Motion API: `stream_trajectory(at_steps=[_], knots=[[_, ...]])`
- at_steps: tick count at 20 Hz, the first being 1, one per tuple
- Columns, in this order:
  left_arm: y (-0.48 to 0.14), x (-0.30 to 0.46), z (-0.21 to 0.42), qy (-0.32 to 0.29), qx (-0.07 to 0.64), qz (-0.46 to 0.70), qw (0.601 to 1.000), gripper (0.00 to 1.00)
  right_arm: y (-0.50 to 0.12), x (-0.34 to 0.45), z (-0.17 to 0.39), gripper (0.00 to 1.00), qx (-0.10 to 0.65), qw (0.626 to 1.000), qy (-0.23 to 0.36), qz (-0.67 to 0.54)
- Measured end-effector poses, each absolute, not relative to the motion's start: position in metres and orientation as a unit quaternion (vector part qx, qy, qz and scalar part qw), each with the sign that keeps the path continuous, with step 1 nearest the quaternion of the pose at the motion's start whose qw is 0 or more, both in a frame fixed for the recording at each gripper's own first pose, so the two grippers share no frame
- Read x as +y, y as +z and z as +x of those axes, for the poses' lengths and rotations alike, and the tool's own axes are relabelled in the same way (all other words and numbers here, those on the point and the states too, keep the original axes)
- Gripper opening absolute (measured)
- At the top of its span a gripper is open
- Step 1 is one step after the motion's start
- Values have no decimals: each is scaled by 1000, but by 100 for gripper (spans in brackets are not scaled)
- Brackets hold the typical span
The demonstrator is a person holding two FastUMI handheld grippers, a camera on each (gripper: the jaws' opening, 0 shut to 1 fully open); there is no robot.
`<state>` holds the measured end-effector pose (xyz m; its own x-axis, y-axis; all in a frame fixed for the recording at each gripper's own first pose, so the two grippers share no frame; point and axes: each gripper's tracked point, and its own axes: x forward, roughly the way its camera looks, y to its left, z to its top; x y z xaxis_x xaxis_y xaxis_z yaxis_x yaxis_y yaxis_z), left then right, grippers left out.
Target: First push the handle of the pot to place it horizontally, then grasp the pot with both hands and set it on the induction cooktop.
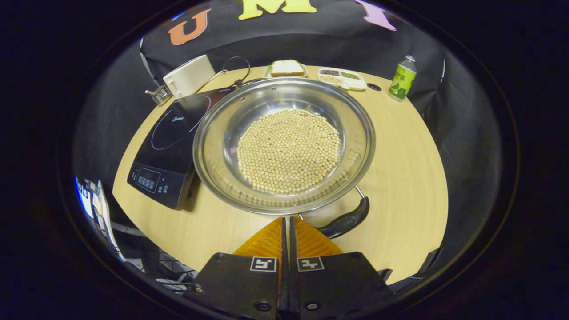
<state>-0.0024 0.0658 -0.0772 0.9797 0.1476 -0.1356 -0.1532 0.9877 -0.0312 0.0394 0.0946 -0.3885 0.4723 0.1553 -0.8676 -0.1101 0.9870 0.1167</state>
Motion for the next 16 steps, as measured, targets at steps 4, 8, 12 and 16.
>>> stream_trajectory(at_steps=[4,8,12,16], knots=[[-76,57,4,71,65,-17,995,96,-389,78,44,0,508,858,64,25],[-77,48,10,66,65,-13,996,96,-388,63,51,0,509,859,53,28],[-81,40,17,66,69,-15,995,96,-387,46,59,0,510,859,46,26],[-82,32,25,67,71,-15,995,96,-385,26,69,4,510,859,41,19]])
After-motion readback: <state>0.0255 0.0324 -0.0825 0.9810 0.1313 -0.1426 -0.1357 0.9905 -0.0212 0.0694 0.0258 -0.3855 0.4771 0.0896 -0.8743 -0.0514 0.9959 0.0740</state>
